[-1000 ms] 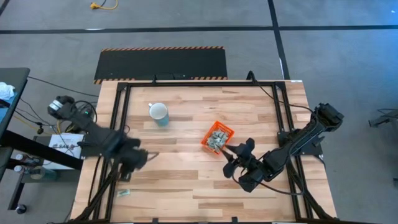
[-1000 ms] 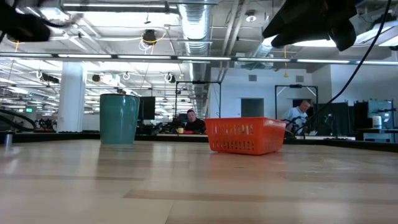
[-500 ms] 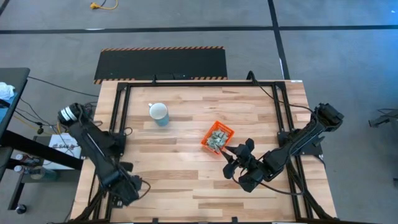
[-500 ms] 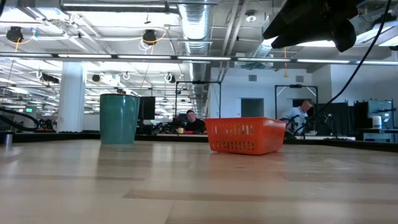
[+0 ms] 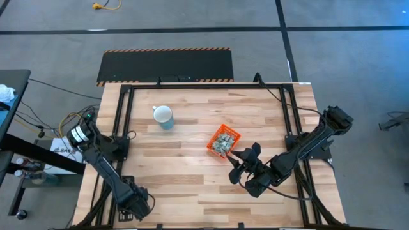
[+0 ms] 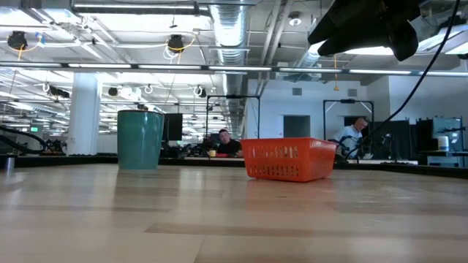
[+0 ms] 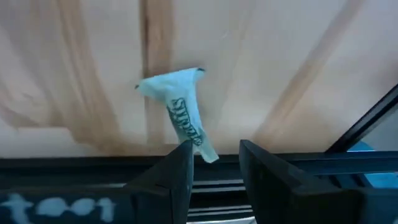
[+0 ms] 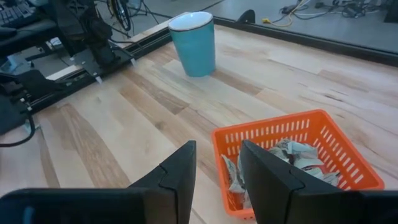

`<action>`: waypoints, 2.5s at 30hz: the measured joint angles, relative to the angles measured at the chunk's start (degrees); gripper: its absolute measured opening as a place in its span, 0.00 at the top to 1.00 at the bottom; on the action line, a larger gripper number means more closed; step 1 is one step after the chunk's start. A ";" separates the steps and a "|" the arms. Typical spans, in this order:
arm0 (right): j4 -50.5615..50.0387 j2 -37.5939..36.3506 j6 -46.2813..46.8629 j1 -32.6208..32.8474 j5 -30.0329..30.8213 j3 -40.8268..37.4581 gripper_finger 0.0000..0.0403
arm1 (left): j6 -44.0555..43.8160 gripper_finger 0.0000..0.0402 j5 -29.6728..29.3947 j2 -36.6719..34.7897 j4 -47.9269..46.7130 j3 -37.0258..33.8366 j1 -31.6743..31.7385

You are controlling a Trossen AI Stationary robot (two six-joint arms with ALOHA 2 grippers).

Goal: Pick and place Stevia / Truvia into bins
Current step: Put the stevia packet into the basket

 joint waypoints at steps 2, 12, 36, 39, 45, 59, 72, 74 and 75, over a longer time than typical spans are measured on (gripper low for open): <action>0.17 0.00 0.01 0.00 -0.04 0.00 0.71 | 1.00 0.70 -1.53 0.08 0.07 0.00 -0.14; 0.26 0.00 0.01 0.00 -0.07 0.00 0.71 | 1.24 0.70 -5.51 0.08 -0.16 0.00 -0.11; 0.39 0.00 0.01 0.00 -0.05 0.00 0.71 | 6.26 0.70 -4.11 0.08 -2.32 0.00 0.66; 0.39 0.00 0.01 0.00 -0.05 0.00 0.71 | 4.21 0.70 -2.50 0.08 -4.23 0.02 0.74; 0.39 0.00 0.01 0.00 -0.05 0.00 0.71 | 4.50 0.70 -3.87 0.08 -6.86 0.02 0.78; 0.37 0.00 -0.01 0.00 -0.04 0.00 0.71 | 17.96 0.70 -12.65 0.11 -4.76 0.04 0.72; 0.35 0.00 -0.03 0.00 -0.03 0.00 0.71 | 18.52 0.83 -13.13 0.00 -0.99 -1.73 0.74; 0.35 0.00 -0.01 0.00 -0.03 0.00 0.71 | 18.44 0.90 -13.43 0.00 -1.01 -1.75 0.74; 0.35 0.00 -0.03 0.00 -0.03 0.00 0.71 | 18.30 0.93 -13.83 -0.03 -1.01 -1.75 0.74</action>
